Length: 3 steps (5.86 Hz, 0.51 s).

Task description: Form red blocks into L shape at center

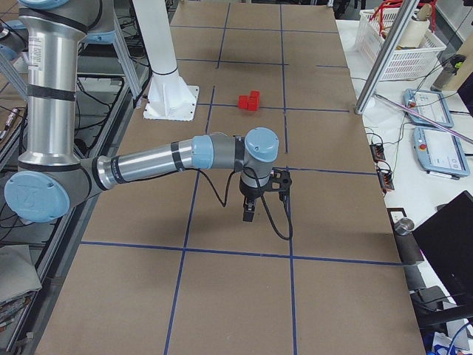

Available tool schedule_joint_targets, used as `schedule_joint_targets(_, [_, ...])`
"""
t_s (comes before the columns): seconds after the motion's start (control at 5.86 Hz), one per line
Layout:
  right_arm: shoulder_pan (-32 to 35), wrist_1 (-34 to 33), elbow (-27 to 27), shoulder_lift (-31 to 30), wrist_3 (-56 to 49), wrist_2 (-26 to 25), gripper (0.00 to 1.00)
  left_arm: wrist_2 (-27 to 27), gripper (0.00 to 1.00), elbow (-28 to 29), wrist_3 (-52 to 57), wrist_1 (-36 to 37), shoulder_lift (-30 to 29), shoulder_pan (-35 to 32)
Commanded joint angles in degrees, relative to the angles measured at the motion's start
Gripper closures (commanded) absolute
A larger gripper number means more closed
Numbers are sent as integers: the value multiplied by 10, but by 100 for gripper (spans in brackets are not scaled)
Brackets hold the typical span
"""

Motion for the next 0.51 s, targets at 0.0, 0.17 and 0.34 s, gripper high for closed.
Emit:
schedule_joint_targets(0.0, [0, 27, -7, -14, 3, -1, 0, 1, 0, 10, -7, -4, 15, 4])
schedule_joint_targets(0.17, [0, 28, -6, -14, 5, 2, 0, 2, 0, 8, -9, -4, 16, 11])
schedule_joint_targets(0.34, [0, 27, -9, -13, 6, 0, 0, 2, 0, 3, -10, -1, 15, 12])
